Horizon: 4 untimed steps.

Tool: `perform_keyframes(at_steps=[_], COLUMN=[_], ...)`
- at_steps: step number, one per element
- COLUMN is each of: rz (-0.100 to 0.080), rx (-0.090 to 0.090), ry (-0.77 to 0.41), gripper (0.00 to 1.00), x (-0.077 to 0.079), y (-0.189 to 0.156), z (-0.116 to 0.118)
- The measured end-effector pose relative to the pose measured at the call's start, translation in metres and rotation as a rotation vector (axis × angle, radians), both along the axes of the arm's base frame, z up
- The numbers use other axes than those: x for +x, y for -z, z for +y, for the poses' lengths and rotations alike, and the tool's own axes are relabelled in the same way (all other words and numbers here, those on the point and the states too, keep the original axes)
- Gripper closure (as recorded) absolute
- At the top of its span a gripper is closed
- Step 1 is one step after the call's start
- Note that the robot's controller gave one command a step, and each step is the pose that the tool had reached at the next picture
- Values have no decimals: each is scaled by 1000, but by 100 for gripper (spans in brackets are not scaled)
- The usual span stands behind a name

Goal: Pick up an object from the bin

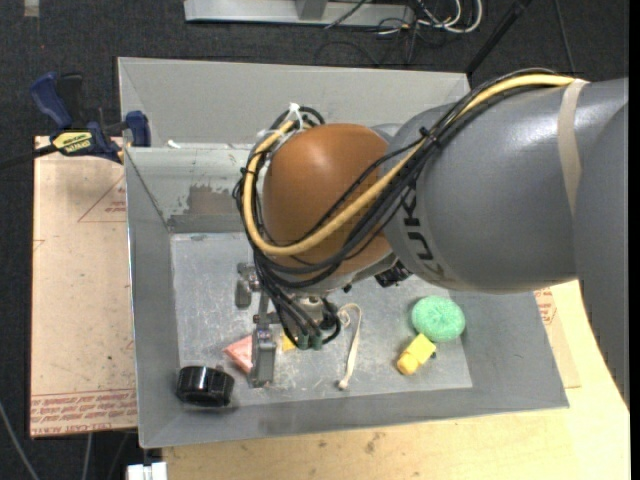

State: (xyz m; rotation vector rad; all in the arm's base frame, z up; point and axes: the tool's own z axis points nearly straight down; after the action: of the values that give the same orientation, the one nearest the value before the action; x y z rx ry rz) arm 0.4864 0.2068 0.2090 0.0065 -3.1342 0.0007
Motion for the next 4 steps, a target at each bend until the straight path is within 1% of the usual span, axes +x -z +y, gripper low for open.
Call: perform_keyframes(at_steps=[1,2,3,4], rz=[-7,-10,-6,-7], rx=[2,2,0,1], ry=[5,107,120,200], gripper=[0,0,0,0], x=[2,1,-1,0], y=[-4,64,77,79], z=[-1,-28,-39,-44])
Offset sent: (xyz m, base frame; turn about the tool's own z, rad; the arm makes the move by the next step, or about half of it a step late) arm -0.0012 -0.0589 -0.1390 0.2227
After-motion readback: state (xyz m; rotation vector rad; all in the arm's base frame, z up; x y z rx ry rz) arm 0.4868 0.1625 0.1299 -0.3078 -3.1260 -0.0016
